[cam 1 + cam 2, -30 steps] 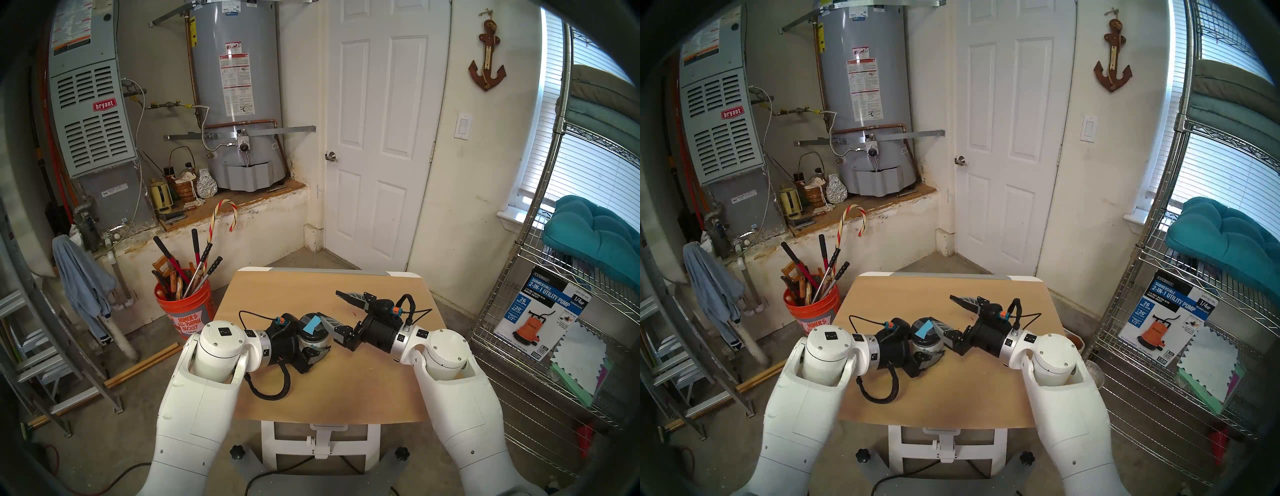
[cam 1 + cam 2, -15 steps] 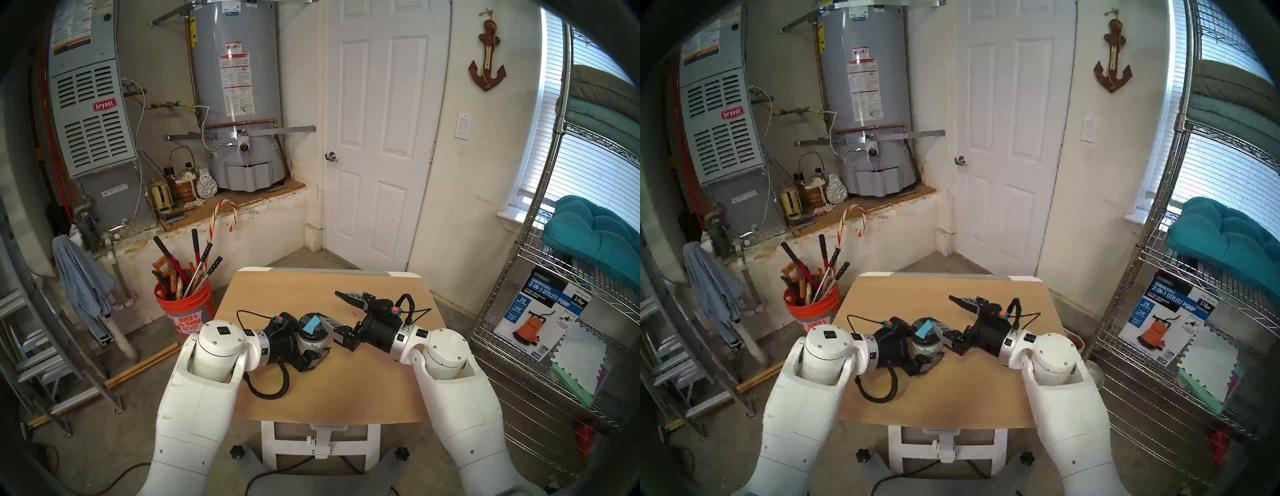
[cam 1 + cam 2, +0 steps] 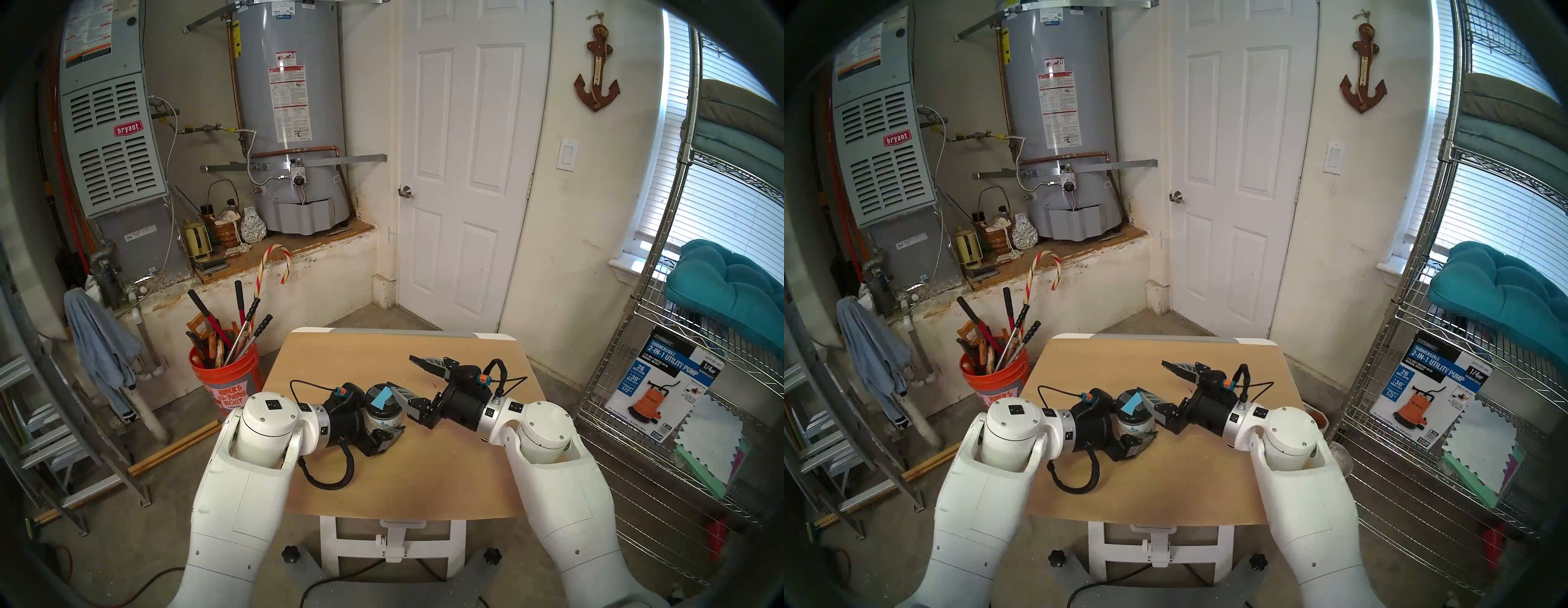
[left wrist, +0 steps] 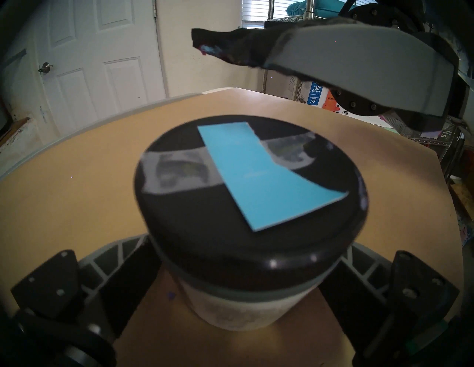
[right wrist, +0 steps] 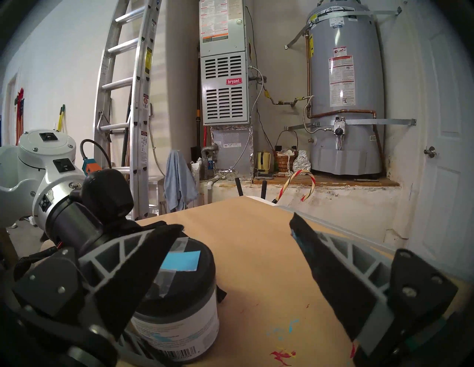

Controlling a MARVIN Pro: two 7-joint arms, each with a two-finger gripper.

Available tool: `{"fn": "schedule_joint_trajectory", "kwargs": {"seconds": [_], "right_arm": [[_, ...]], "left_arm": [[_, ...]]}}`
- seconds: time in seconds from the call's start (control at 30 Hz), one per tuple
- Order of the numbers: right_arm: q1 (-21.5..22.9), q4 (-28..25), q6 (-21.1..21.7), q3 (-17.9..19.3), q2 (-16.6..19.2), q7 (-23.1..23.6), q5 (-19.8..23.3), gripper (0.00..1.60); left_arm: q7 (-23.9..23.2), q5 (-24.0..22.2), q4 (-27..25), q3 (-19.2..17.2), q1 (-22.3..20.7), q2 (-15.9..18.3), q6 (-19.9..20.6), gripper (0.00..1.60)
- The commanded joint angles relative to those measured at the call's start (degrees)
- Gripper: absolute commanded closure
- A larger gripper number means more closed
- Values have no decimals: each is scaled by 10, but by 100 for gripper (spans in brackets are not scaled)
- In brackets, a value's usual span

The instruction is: Open paint jar

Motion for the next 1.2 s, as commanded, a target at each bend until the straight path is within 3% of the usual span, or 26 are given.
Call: {"fn": "schedule_joint_trajectory", "kwargs": {"seconds": [0.0, 0.6, 0.87, 1.17], "right_arm": [[14, -10, 1, -2, -9, -4, 3, 0], [2, -35, 11, 8, -2, -15, 6, 0], [5, -22, 8, -1, -16, -16, 7, 0], [-12, -51, 7, 7, -10, -9, 16, 0]], "left_arm": [[2, 0, -9, 0, -5, -2, -2, 0], [0, 2, -9, -1, -5, -4, -3, 0], [-1, 3, -9, -2, -5, -5, -3, 0], [-2, 4, -9, -2, -5, -6, -4, 0]]}}
